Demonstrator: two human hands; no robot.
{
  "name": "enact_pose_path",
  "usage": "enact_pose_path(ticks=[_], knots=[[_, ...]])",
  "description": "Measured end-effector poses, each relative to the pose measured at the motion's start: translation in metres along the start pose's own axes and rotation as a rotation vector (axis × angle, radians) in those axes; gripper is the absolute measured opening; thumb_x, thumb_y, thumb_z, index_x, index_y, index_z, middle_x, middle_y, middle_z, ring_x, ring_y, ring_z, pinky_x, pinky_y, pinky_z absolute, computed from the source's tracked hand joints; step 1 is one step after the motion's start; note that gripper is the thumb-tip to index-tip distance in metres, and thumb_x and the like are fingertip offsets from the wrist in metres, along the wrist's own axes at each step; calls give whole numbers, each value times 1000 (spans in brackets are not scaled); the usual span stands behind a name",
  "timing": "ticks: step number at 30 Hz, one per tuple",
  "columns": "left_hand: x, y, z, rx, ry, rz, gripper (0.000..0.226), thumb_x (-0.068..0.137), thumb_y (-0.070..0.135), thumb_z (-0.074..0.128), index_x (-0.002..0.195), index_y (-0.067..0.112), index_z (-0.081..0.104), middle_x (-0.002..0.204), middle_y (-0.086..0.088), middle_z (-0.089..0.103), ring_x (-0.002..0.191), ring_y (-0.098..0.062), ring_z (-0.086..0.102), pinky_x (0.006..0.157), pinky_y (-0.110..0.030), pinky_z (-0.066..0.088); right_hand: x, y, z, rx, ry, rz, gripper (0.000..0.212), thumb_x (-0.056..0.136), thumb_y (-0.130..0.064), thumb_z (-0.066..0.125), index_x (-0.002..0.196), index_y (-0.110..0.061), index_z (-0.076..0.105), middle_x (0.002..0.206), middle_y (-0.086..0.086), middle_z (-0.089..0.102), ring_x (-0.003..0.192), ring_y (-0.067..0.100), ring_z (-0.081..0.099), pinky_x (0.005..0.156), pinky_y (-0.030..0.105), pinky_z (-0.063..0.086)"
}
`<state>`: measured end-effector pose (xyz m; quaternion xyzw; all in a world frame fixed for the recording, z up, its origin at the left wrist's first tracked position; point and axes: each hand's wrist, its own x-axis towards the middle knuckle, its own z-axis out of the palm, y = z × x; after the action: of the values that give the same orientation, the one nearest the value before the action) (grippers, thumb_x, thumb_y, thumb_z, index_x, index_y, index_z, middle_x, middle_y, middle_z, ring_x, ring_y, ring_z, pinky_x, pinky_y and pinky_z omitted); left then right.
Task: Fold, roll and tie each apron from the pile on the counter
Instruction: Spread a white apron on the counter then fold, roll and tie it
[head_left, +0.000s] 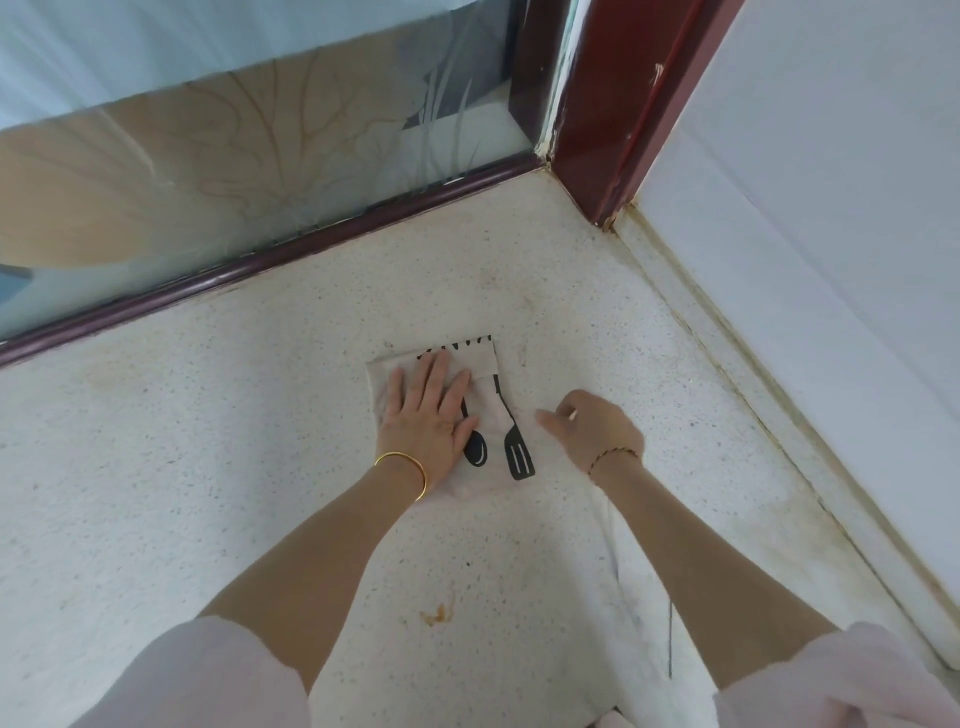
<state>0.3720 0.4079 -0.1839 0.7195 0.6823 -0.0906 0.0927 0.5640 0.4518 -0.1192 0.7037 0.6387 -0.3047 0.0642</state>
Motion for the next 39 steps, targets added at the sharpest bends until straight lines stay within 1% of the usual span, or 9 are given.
enact_pose_path(ticks=[3,7,10,13,16,20,29,33,39], knots=[[-1,0,-3,-7,-31,-10,66,91,54,-3,150,25,-6,157,-5,-18,143,-23,-20,116,-47,-12,9,0,-27,-231,207,-41,32,91,-53,47,93,-26,63,83,-5,62,73,16,60,66,25,44],[0,-2,-13,-72,-9,20,60,96,50,11,150,26,15,159,-7,3,146,-25,1,117,-48,6,21,-15,-32,-537,393,-175,26,90,-18,50,115,-20,58,111,3,54,107,24,46,97,37,35],[4,-15,-33,-167,288,33,38,94,26,36,125,18,54,136,-10,50,119,-34,50,95,-47,41,25,-41,-28,-274,271,-351,42,92,-9,44,134,-14,44,133,7,46,121,27,40,100,37,38],[15,-36,-49,-232,210,-56,45,91,10,46,136,14,44,139,-7,43,128,-30,39,103,-43,32,36,-71,-14,-195,57,-503,51,95,-15,46,143,-14,30,146,5,34,130,28,34,101,39,40],[29,-56,-52,-156,-52,-56,50,92,18,49,140,17,34,140,-6,33,127,-27,32,102,-37,33,54,-88,3,-436,-34,-538,49,91,-16,53,137,-15,34,139,6,37,124,28,37,92,38,43],[43,-65,-58,-112,-141,-44,47,86,19,60,128,12,39,125,-10,39,111,-28,40,92,-37,43,68,-96,11,-626,47,-543,42,86,-14,60,124,-13,43,123,7,41,111,26,42,75,31,36],[56,-67,-63,-129,-257,-62,35,86,23,61,114,10,45,109,-9,52,98,-25,48,82,-33,44,79,-101,6,-398,-113,-454,41,80,-11,68,114,-7,45,114,11,40,87,24,46,74,30,43],[54,-67,-62,-92,-256,-13,32,89,25,56,117,11,48,113,-9,46,103,-25,44,85,-33,43,78,-96,9,-379,-145,-458,42,81,-14,66,116,-12,43,108,8,52,99,25,51,79,32,45],[37,-71,-95,-420,-208,-82,11,90,15,52,97,12,44,90,-8,51,80,-23,48,68,-29,40,64,-98,-26,-240,-133,-523,28,88,-15,52,115,-10,56,103,5,47,90,21,49,73,28,40]])
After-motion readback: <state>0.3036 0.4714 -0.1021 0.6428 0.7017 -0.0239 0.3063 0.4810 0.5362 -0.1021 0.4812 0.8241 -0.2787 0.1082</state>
